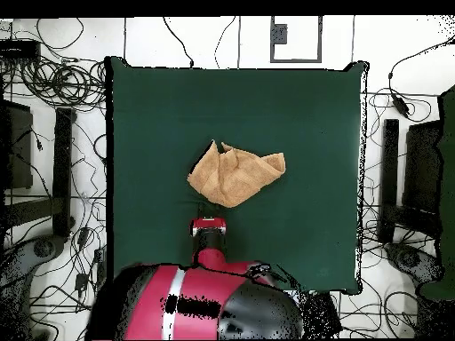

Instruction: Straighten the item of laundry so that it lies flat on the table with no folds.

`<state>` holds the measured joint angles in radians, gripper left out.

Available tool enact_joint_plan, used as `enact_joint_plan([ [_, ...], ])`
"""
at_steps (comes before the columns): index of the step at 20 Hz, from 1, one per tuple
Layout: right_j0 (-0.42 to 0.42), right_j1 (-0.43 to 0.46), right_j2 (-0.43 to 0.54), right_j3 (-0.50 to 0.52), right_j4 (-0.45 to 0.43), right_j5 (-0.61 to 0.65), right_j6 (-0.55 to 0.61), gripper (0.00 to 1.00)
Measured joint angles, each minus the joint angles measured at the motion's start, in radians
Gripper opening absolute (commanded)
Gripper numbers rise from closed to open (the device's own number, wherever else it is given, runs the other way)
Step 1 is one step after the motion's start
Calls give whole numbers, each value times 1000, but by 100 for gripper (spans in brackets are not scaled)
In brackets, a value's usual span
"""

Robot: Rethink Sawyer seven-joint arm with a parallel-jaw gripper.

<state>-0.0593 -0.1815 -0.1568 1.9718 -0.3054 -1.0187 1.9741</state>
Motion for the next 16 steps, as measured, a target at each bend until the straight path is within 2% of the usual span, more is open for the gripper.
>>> enact_joint_plan([
  [3,-43,53,8,-14,-38,-127,0,100],
  [5,-111,120,32,-45,-103,-260,0,100],
  [12,-217,210,75,-111,-234,-400,0,100],
  [16,-252,242,96,-133,-270,-444,0,100],
])
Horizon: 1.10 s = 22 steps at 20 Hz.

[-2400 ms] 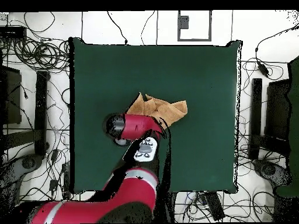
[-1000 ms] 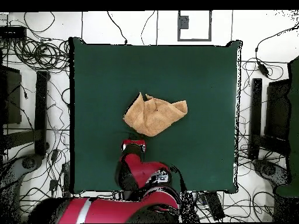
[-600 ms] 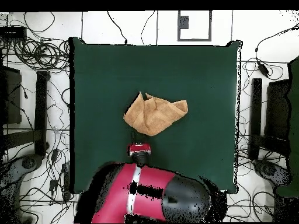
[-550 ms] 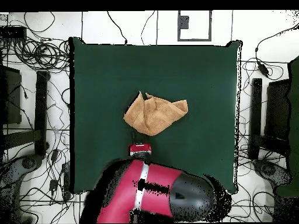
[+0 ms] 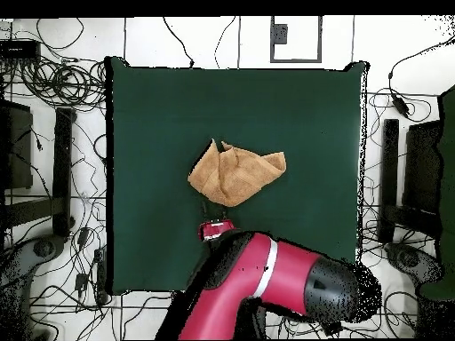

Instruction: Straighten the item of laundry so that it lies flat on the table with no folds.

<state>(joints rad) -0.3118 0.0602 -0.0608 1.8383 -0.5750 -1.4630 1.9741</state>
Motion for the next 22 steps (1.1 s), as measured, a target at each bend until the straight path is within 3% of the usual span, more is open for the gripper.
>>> enact_joint_plan([
  [17,-39,44,25,-35,-42,-65,1,100],
  [22,-40,43,24,-63,-103,-54,4,100],
])
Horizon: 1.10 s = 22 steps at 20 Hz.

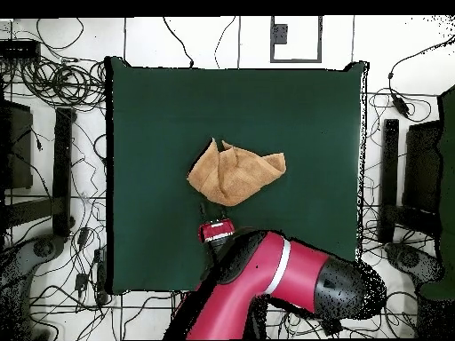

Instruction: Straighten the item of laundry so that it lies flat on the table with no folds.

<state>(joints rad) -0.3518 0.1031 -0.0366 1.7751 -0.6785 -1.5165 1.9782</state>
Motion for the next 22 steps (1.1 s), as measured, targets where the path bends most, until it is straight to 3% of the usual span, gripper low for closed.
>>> enact_joint_plan([
  [8,-2,0,-1,-17,-35,3,25,100],
  [17,15,0,-8,6,46,-12,24,100],
  [22,59,-4,-29,25,134,-30,24,100],
])
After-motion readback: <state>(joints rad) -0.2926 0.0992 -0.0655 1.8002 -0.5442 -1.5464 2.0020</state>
